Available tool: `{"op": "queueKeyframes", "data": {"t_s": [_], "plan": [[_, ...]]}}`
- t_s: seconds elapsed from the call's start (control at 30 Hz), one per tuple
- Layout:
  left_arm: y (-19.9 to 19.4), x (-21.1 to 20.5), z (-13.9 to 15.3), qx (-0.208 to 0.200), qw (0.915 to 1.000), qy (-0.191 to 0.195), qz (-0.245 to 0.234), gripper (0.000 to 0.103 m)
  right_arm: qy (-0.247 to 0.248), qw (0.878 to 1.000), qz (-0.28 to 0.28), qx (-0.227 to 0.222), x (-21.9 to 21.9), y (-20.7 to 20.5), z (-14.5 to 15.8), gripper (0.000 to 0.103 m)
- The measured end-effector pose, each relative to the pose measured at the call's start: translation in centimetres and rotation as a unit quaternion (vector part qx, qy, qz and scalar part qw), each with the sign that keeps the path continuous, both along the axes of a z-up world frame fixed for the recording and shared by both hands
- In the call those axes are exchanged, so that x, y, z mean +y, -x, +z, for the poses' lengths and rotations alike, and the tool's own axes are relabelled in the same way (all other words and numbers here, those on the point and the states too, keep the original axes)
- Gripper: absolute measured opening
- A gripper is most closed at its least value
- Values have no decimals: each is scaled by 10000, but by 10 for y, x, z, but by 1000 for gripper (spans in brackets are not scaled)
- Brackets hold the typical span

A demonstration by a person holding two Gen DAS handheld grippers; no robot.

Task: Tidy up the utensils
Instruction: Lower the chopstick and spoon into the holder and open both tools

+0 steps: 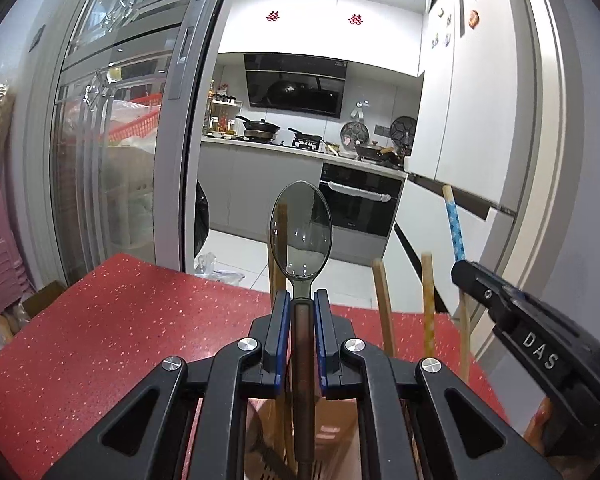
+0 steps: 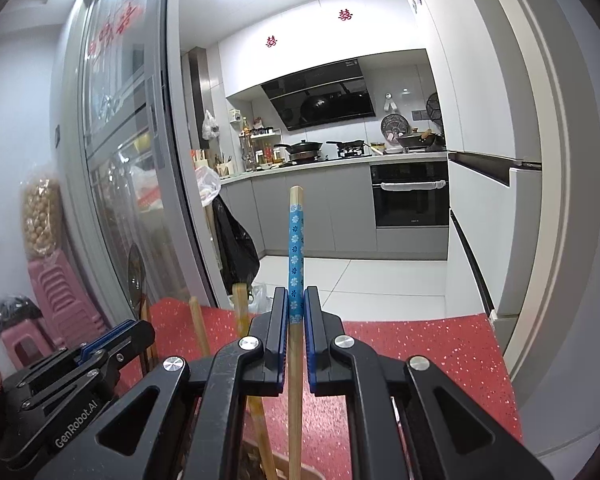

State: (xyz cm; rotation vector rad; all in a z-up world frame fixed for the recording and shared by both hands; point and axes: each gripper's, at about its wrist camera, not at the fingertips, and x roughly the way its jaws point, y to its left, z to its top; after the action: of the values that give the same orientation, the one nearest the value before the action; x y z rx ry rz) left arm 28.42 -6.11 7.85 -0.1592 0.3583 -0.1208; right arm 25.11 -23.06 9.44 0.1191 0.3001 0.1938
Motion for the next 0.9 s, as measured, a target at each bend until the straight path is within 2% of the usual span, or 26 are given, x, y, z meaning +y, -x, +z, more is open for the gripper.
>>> {"op": "queueKeyframes", "data": {"t_s": [0.23,0.67,0.9], "plan": [[5,0,-8,203,9997,-135,29,37,183,9997,114,95,0,19,-9,8],[7,-2,-17,776,9963,-355,-85,37,484,9964,388,574,8,39,-24,8],[5,-3,-19,1036,9935,-409,-235,37,302,9938,478,959,3,29,-20,9]]}}
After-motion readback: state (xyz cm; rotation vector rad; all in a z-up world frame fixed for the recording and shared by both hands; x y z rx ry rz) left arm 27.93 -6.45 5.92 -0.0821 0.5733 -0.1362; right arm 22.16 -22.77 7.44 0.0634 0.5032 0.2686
